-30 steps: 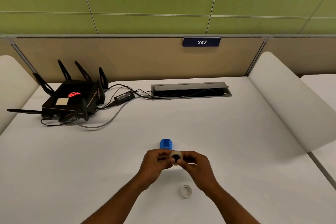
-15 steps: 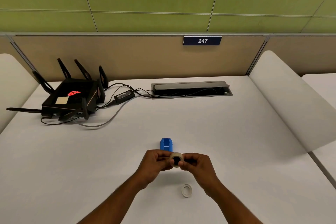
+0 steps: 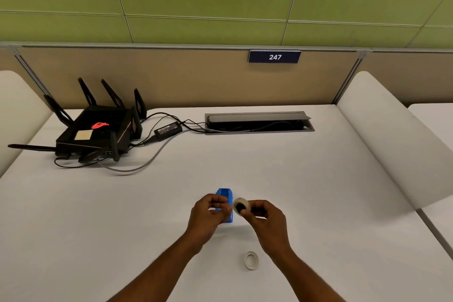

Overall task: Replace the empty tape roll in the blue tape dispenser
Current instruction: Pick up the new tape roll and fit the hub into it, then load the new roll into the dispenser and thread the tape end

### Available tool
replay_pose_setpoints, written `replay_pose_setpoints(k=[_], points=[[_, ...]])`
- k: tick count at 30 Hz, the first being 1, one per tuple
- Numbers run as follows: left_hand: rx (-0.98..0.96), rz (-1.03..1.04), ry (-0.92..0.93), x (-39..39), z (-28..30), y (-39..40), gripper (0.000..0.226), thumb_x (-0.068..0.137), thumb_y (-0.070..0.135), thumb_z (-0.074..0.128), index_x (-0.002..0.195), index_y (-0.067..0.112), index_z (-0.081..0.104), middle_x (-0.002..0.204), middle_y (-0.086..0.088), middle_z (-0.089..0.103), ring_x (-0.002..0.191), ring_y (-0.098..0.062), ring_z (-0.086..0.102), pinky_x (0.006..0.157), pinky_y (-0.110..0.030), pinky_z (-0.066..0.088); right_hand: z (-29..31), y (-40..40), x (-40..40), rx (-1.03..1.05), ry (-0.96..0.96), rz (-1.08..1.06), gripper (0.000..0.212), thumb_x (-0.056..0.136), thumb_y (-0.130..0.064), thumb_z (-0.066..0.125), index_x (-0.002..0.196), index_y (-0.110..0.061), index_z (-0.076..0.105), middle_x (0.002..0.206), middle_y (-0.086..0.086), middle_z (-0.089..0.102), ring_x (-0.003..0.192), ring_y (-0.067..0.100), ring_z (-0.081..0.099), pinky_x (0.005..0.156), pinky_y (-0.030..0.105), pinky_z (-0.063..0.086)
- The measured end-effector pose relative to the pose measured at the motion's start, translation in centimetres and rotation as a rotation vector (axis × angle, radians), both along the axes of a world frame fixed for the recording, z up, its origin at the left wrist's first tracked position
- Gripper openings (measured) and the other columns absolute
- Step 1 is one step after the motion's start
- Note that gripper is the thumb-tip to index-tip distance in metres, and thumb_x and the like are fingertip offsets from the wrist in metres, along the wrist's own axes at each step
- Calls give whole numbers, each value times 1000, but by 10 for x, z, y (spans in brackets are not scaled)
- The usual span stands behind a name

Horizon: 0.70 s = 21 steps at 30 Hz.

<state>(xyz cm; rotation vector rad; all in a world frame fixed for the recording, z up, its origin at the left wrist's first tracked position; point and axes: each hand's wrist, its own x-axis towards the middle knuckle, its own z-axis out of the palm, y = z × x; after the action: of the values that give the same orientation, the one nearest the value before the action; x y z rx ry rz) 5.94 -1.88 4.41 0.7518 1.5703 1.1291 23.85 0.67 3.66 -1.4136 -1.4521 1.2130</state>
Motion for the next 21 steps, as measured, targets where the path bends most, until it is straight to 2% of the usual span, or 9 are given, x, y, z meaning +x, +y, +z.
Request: replay_pose_setpoints(k=[3,7,12,14,15,18,21], points=[[-16,-6,-17,2,3,3,22,80,14,80,99,17,71,103,-7,72,90,-20,74,79,-36,64,-1,-1,-4,45,-14,-13,15,80,-30,87,90,-27,77,90,-14,79,84,4,75,71,12,57],[-23,-31,-41,3,6,6,21,81,15,79,101,20,73,110,-4,70,92,-20,75,82,-37,64,1,-2,-12,78,-18,9,22,79,-36,87,94,-30,73,93,-16,77,84,7,74,68,16,59],[-10,-71,-97,0,10,7,34,81,14,79,112,24,70,112,-4,69,96,-21,74,73,-31,63,4,-2,-19,95,-58,107,28,84,-33,82,103,-42,64,101,-19,74,85,10,75,65,21,60],[-3,-82,-98,-2,9,7,35,81,13,79,111,27,70,114,-3,68,100,-23,72,75,-33,64,4,-1,-21,112,-77,159,39,86,-29,80,112,-49,59,105,-23,72,88,8,74,68,18,60],[-3,-85,-94,-3,9,7,35,81,14,80,111,28,70,115,-2,67,103,-23,71,79,-36,64,4,0,-22,127,-95,190,47,86,-26,80,120,-49,57,107,-23,71,91,7,74,71,16,60],[-18,-103,-40,-7,9,7,39,80,21,81,116,28,69,119,3,68,110,-19,67,94,-41,59,1,3,-23,188,-192,299,64,86,-17,82,141,-35,54,116,-19,68,98,5,71,81,16,60],[-13,-140,-60,-9,5,5,48,76,16,84,120,24,66,118,2,71,109,-18,69,96,-40,58,1,10,-25,262,-321,360,54,88,-11,78,136,-26,60,119,-9,65,96,6,70,86,24,62]])
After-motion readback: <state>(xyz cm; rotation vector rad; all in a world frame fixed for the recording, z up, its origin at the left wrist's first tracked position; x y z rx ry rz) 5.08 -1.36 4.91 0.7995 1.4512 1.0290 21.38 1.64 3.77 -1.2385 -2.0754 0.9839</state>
